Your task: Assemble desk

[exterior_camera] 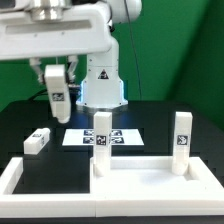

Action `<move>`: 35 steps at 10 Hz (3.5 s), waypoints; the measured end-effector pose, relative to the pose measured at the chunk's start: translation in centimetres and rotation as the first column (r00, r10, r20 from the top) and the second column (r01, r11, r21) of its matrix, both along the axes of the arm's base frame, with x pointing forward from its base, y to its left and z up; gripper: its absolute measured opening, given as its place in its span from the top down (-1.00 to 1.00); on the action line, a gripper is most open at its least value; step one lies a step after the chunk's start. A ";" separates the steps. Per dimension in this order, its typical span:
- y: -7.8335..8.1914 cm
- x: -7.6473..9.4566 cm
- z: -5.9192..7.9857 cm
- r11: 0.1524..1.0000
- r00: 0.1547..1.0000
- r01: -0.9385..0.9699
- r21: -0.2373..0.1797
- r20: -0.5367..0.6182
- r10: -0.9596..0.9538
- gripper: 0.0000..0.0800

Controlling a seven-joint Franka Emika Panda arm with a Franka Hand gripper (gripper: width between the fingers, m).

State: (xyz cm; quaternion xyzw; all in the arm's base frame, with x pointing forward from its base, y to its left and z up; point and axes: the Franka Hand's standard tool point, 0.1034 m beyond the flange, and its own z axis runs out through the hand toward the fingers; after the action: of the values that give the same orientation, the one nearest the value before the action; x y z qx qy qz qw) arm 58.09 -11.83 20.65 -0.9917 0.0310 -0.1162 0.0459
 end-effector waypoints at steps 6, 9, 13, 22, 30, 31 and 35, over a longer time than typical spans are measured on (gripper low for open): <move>5.6 1.3 0.3 0.992 0.951 0.085 -0.093 0.304 -0.053 0.27; 6.6 1.3 0.2 0.994 0.952 0.064 -0.093 0.303 -0.033 0.27; 9.8 2.1 0.8 0.996 0.945 0.056 -0.064 0.326 -0.032 0.27; 12.5 3.6 1.5 0.955 0.908 -0.214 -0.206 0.318 0.272 0.27; 14.3 5.4 0.8 0.960 0.899 -0.246 -0.137 0.339 0.278 0.27; 16.0 5.7 0.6 0.970 0.905 -0.221 -0.103 0.350 0.243 0.27; 17.1 5.7 0.4 0.976 0.917 -0.206 -0.073 0.335 0.218 0.27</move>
Offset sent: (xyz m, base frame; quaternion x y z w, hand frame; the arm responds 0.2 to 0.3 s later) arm -0.0240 0.0463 -0.0194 -0.0322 0.1638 0.1656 0.9720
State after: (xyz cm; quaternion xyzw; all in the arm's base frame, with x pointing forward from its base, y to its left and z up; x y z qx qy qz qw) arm 63.77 5.31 21.08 -0.9547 -0.0871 -0.2809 0.0450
